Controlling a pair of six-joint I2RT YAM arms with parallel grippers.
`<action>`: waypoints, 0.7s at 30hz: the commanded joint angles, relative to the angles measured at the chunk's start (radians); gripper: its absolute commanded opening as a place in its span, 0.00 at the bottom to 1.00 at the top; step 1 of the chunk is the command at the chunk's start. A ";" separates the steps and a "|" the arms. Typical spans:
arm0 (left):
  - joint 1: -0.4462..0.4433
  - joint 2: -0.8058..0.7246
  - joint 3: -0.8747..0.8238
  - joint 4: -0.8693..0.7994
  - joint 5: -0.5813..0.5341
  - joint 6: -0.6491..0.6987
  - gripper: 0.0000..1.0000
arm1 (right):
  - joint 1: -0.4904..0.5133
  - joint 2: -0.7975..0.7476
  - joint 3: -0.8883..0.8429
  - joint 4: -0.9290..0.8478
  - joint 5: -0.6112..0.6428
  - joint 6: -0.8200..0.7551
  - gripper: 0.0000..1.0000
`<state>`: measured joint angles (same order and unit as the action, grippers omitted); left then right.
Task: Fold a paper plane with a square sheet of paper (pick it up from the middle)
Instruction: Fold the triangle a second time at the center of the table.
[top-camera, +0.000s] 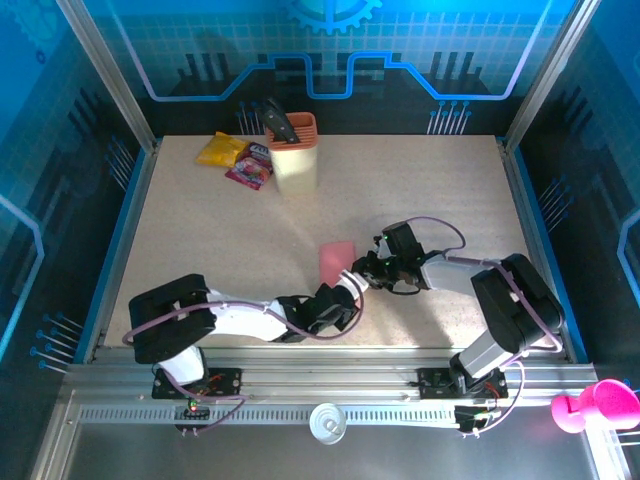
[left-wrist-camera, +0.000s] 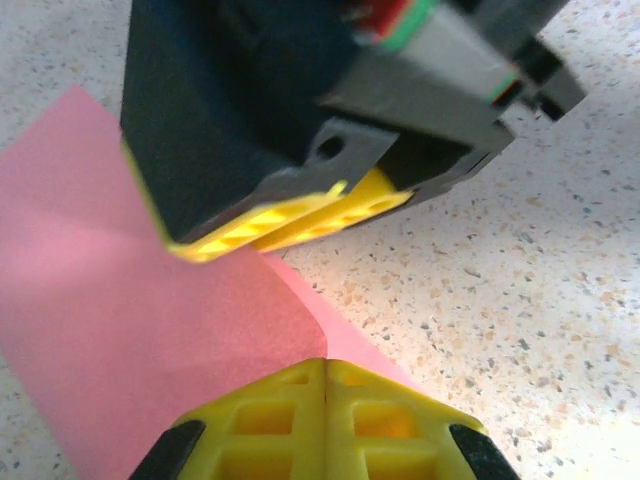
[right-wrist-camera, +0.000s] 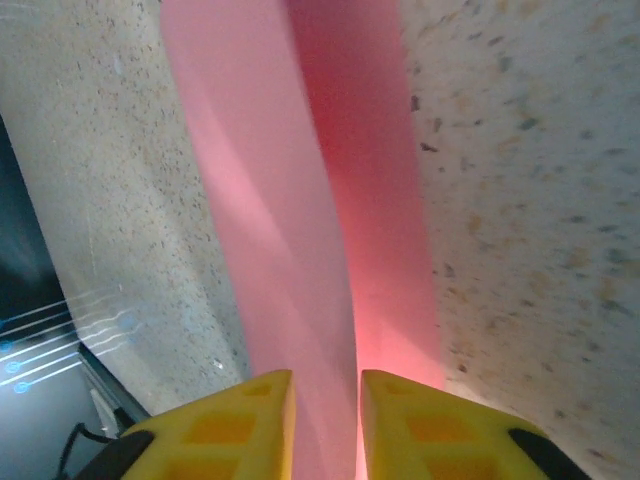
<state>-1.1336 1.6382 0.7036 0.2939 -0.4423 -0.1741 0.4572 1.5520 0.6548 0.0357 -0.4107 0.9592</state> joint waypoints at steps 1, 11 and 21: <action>0.029 -0.049 -0.030 0.010 0.165 -0.067 0.00 | -0.045 -0.094 0.026 -0.132 0.038 -0.098 0.28; 0.054 -0.039 -0.048 0.025 0.251 -0.107 0.00 | -0.036 0.014 0.208 -0.220 -0.095 -0.276 0.01; 0.097 -0.063 -0.071 0.047 0.273 -0.125 0.00 | 0.047 0.240 0.322 -0.177 -0.090 -0.268 0.00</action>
<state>-1.0519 1.6051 0.6510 0.3214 -0.2001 -0.2802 0.4854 1.7477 0.9459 -0.1390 -0.4801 0.7052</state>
